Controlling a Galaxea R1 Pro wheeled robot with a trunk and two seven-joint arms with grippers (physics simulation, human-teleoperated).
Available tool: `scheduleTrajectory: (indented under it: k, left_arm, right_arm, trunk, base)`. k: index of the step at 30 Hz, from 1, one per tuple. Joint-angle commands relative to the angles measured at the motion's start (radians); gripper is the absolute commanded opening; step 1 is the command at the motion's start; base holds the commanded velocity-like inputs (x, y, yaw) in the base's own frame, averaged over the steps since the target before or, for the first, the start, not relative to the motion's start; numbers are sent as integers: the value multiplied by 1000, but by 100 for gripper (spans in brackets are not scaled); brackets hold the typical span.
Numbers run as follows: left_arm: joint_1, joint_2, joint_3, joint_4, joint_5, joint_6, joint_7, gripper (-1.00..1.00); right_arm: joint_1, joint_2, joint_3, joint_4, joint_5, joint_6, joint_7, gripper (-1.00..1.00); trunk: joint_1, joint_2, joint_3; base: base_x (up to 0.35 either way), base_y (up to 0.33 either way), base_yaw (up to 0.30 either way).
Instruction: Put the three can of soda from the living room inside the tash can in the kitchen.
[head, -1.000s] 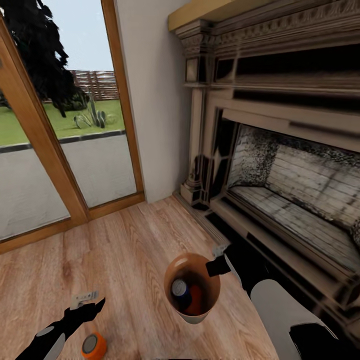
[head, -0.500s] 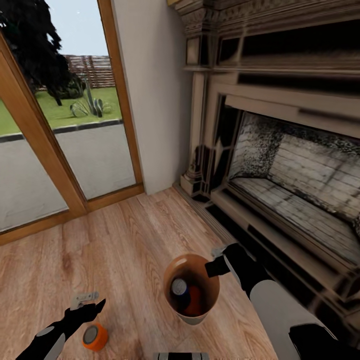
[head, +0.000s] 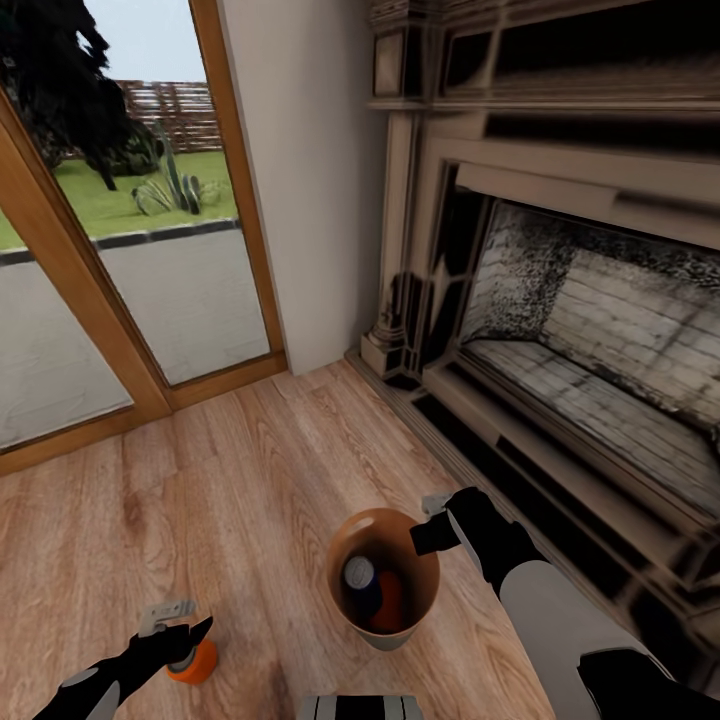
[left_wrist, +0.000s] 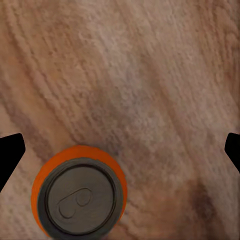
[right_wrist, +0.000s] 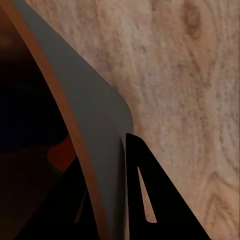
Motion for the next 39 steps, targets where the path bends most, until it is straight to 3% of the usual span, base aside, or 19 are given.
scheduleTrajectory:
  k: [1,25,39]
  left_arm:
    - [0,0,0,2,0,0,-2,100]
    - [1,0,2,-2,3,-12,-5,100]
    - [1,0,2,-1,2,-4,-6,100]
  right_arm:
    - [0,0,-1,0,-25,5,6,-100]
    - [0,0,-2,1,-25,5,6,-100]
    - [0,0,-1,1,-25,5,5,-100]
  trunk:
    - [0,0,0]
    - [0,0,0]
    - [6,-3,-54]
  base:
    - [0,0,0]
    - [0,40,0]
    - [0,1,0]
